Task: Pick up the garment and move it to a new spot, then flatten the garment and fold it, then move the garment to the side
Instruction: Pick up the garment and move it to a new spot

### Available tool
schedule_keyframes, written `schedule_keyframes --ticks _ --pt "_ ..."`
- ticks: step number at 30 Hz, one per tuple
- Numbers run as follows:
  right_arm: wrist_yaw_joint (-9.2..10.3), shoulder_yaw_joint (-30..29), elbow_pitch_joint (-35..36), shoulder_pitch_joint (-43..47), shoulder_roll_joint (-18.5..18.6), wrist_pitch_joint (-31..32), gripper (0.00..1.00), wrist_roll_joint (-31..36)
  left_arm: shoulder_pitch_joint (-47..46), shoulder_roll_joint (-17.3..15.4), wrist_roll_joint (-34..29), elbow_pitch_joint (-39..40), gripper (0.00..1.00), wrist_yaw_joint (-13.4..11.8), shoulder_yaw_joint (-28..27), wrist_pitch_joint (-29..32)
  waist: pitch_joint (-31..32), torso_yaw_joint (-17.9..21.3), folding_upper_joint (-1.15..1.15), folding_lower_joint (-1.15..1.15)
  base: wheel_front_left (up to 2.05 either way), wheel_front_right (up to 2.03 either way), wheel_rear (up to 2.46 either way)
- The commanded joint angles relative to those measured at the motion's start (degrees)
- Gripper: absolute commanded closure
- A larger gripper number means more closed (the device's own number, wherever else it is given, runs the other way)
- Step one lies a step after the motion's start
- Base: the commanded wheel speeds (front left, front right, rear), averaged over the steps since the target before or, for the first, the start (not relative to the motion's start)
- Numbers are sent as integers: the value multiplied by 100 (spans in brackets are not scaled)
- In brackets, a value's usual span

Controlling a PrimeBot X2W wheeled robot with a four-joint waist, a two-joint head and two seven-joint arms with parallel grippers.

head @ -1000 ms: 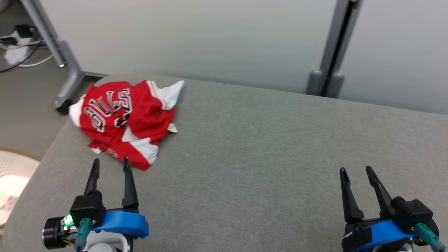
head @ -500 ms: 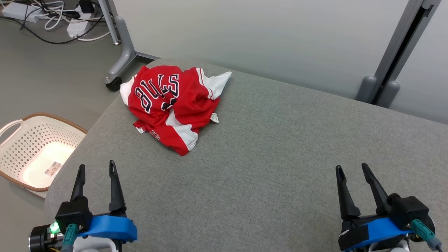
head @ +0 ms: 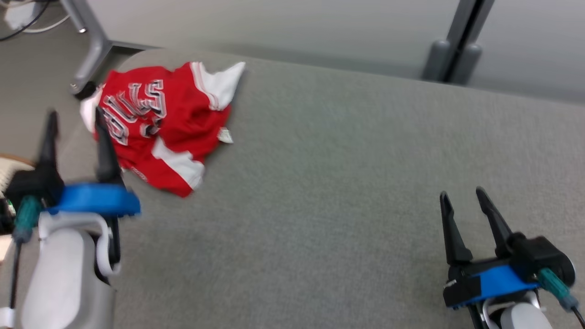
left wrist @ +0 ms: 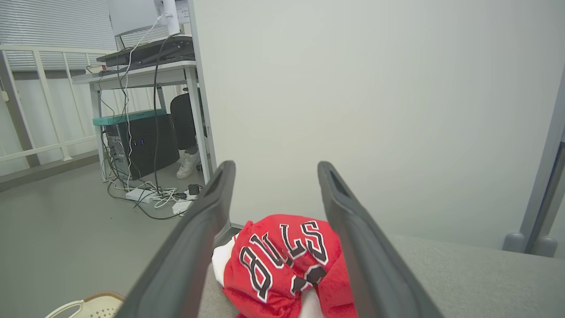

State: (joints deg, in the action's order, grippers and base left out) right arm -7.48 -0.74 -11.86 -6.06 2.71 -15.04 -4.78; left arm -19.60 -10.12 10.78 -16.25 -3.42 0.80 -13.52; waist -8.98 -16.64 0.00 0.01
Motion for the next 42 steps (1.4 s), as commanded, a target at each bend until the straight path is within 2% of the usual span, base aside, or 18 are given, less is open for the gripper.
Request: schedule_keyframes --ticks 1,9,19,26,29,31,32,34,42 --pt "-3 -69 115 -169 32 1 0 138 -537 -138 68 -129 0 83 -63 102 -222 176 0 -1 0 0 0" --pt "-3 -229 673 -536 28 127 0 333 -2137 -727 175 -945 0 288 -224 595 -1102 834 0 -1 0 0 0" --pt "-3 -402 1134 -699 28 211 0 409 -3035 -1000 355 -2429 0 561 -109 1541 -1760 1092 0 -1 0 0 0" --pt "-3 -470 1139 -639 29 210 0 415 -3029 -827 628 -3359 0 694 -56 2655 -1749 1066 0 -1 0 0 0" --pt "-3 -438 1113 -675 29 226 0 414 -2976 -765 776 -3618 0 758 -89 2954 -1702 1066 0 -1 0 0 0" --pt "-3 -400 1095 -704 29 224 0 395 -2941 -770 803 -3691 0 797 -59 2940 -1666 1090 0 -1 0 0 0" --pt "-3 -388 1092 -710 29 224 0 385 -2919 -769 830 -3731 57 809 -63 2916 -1648 1103 0 -1 0 0 0" --pt "-3 -367 1067 -693 29 217 0 360 -2894 -785 830 -3780 100 823 -58 2829 -1591 1135 0 -1 0 0 0" --pt "-3 -376 827 -539 29 131 0 177 -3160 -946 705 -3564 100 876 53 1993 -1200 1307 0 -1 0 0 0"
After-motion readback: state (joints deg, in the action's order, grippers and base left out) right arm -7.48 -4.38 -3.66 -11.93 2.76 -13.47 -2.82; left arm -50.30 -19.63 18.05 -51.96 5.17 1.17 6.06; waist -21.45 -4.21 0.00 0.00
